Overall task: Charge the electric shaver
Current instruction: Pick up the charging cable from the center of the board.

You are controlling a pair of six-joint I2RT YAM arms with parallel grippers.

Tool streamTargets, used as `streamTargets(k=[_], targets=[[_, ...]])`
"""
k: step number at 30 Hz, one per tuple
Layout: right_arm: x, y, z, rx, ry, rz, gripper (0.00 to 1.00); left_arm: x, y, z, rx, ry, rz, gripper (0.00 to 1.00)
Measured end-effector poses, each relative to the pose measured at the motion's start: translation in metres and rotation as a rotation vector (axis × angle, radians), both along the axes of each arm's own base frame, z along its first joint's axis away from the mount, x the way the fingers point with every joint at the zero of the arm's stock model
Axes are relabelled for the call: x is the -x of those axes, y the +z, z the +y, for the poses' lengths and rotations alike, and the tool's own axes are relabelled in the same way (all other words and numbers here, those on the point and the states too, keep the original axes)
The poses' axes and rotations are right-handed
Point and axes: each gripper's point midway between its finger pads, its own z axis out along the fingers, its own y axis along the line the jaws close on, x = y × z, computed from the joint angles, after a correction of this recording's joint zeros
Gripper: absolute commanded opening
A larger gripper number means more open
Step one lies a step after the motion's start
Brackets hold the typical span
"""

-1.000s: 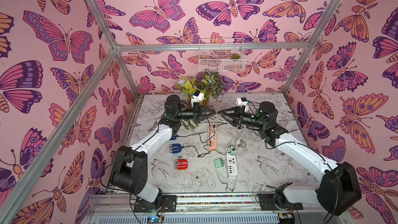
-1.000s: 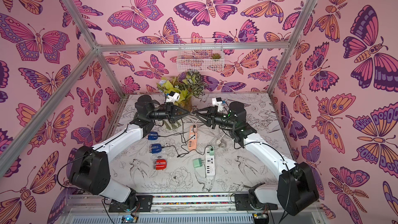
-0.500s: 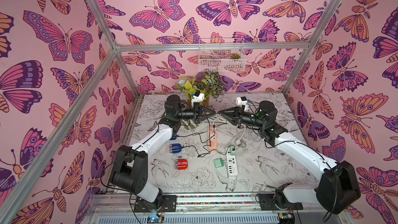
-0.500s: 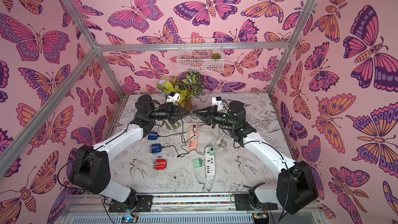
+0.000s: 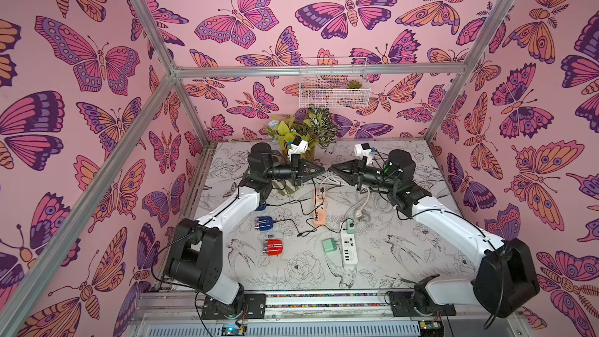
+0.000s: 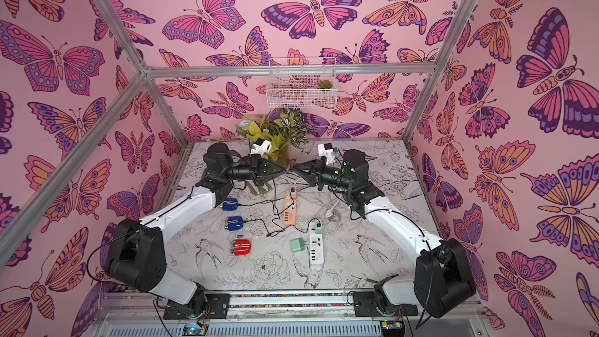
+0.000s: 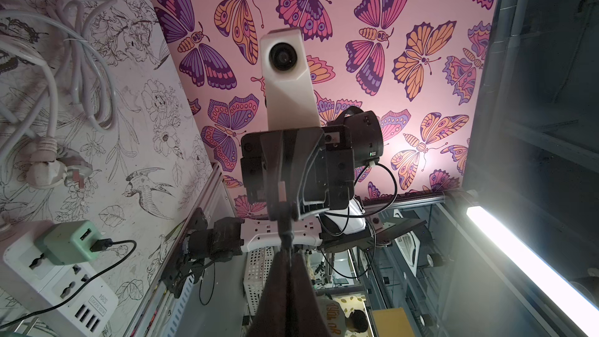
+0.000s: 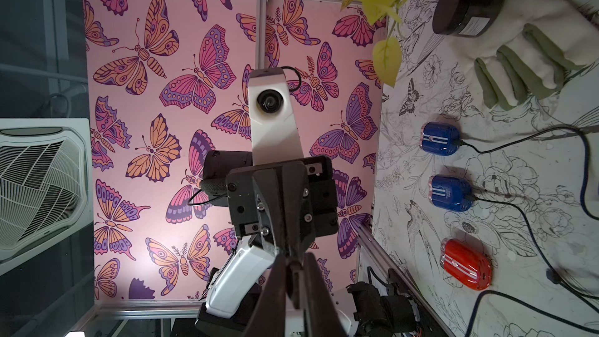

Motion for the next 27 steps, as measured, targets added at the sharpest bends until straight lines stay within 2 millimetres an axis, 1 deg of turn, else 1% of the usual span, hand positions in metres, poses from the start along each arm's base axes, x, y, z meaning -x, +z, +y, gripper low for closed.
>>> streamTargets(k=[1, 3, 4, 5, 6, 8, 9, 11, 13, 15, 17, 19, 21, 24, 27], targets=[[0.0, 0.001, 0.0, 0.0, -0.001, -0.003, 0.0, 0.0, 0.0, 0.0, 0.0, 0.0, 0.001, 0.0], [0.0, 0.001, 0.0, 0.002, -0.001, -0.006, 0.0, 0.0, 0.0, 0.0, 0.0, 0.0, 0.001, 0.0], [0.0, 0.0, 0.0, 0.005, 0.0, -0.006, 0.0, 0.0, 0.0, 0.0, -0.001, 0.0, 0.002, 0.08], [0.0, -0.001, -0.001, 0.01, -0.001, -0.007, 0.0, -0.001, -0.002, 0.0, -0.004, 0.004, 0.002, 0.21], [0.0, -0.002, -0.001, 0.015, -0.001, -0.006, 0.0, -0.002, -0.003, 0.0, -0.009, 0.008, 0.013, 0.29], [0.0, -0.007, -0.001, 0.031, -0.007, 0.008, 0.0, -0.008, -0.007, 0.002, -0.03, 0.048, 0.023, 0.4], [0.0, -0.01, -0.002, 0.04, -0.012, 0.019, 0.0, -0.012, -0.009, 0.004, -0.048, 0.088, 0.038, 0.43], [-0.001, -0.014, -0.004, 0.057, -0.031, 0.032, 0.0, -0.022, -0.011, 0.015, -0.099, 0.193, 0.077, 0.45], [-0.002, -0.016, -0.007, 0.07, -0.056, 0.045, 0.0, -0.028, -0.006, 0.027, -0.146, 0.302, 0.099, 0.45], [-0.004, -0.016, -0.008, 0.078, -0.082, 0.048, 0.0, -0.027, 0.007, 0.038, -0.176, 0.396, 0.107, 0.42], [-0.005, -0.017, -0.006, 0.084, -0.105, 0.053, 0.0, -0.017, 0.024, 0.044, -0.18, 0.464, 0.113, 0.42], [-0.006, -0.019, -0.003, 0.088, -0.127, 0.061, 0.0, -0.004, 0.033, 0.041, -0.177, 0.494, 0.151, 0.42], [-0.008, -0.02, 0.0, 0.088, -0.149, 0.077, 0.0, 0.008, 0.035, 0.032, -0.177, 0.503, 0.203, 0.43], [-0.011, -0.023, 0.004, 0.085, -0.181, 0.105, 0.0, 0.02, 0.025, 0.015, -0.193, 0.513, 0.303, 0.45], [-0.013, -0.025, 0.006, 0.079, -0.207, 0.135, 0.0, 0.018, 0.01, 0.007, -0.212, 0.554, 0.395, 0.47]])
